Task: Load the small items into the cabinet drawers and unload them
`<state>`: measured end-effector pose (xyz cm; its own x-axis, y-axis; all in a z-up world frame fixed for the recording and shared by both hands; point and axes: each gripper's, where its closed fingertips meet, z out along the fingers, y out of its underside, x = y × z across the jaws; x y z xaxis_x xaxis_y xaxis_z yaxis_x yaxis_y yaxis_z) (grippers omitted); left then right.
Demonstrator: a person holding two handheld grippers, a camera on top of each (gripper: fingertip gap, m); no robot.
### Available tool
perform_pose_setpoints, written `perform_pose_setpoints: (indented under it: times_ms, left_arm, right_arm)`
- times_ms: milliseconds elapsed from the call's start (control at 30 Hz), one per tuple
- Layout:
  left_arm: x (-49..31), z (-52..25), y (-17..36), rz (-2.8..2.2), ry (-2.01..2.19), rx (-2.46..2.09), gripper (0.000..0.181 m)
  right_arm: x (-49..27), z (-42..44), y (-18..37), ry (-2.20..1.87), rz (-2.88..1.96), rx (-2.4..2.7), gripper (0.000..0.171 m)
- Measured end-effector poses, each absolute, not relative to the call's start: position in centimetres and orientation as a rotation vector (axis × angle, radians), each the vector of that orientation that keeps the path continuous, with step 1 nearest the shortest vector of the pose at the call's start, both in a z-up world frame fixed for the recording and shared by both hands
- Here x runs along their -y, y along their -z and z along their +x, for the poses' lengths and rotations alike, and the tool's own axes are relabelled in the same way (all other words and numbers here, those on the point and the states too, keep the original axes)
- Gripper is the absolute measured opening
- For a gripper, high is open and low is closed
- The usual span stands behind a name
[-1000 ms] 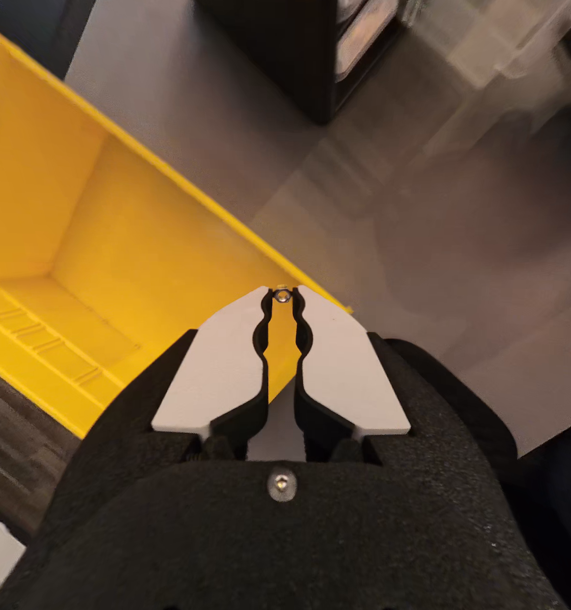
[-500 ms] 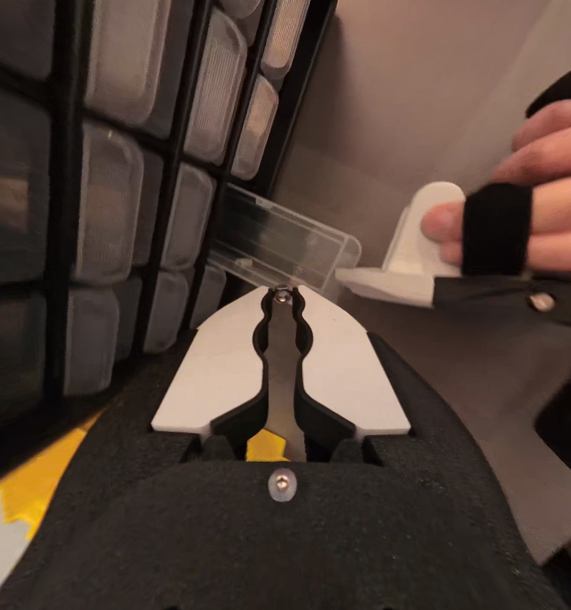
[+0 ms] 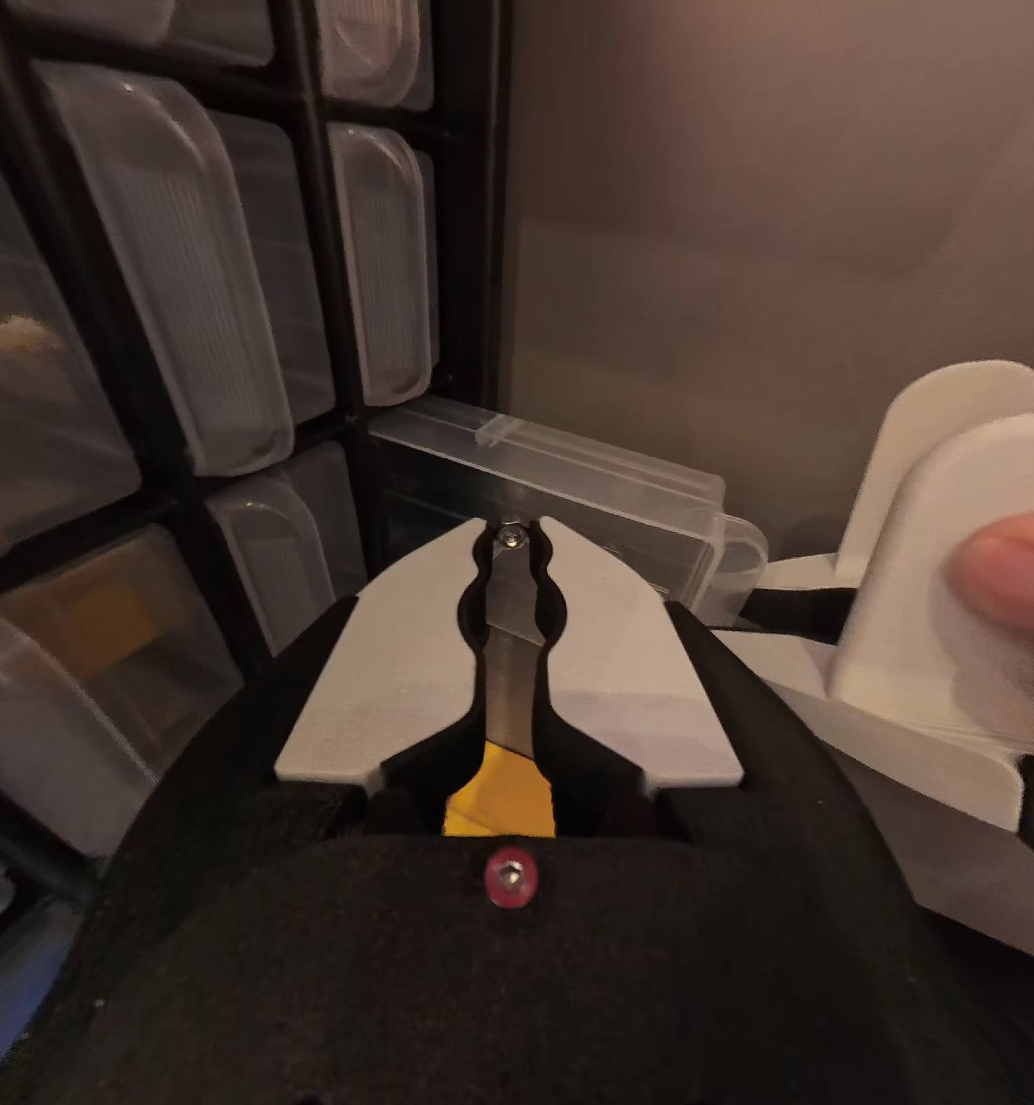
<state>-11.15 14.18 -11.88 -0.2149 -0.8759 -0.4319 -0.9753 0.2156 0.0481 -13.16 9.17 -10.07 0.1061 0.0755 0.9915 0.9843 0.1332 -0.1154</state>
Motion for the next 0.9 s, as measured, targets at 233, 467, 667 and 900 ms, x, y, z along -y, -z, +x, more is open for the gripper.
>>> perform_pose_setpoints:
  times_ms: [233,467,667,900]
  left_arm:
    - [-14.3,-11.8,12.9,-1.795,-0.46,-2.258,0.011]
    - [-14.4,-11.9,13.3,-1.815,-0.483,-2.309,0.012]
    - [-14.9,-12.0,12.4,-1.8,-0.507,-2.256,0.022]
    - [-12.5,-12.8,6.4,-1.738,-0.163,-1.922,0.022]
  right_arm:
    - [-9.4,-12.6,10.3,0.989,-1.247,1.227,0.02]
    - [-9.4,-12.6,10.4,0.989,-1.249,1.238,0.02]
    - [-9.5,-12.4,10.5,0.989,-1.262,1.238,0.02]
    - [-9.6,-12.2,10.8,0.978,-1.286,1.233,0.019]
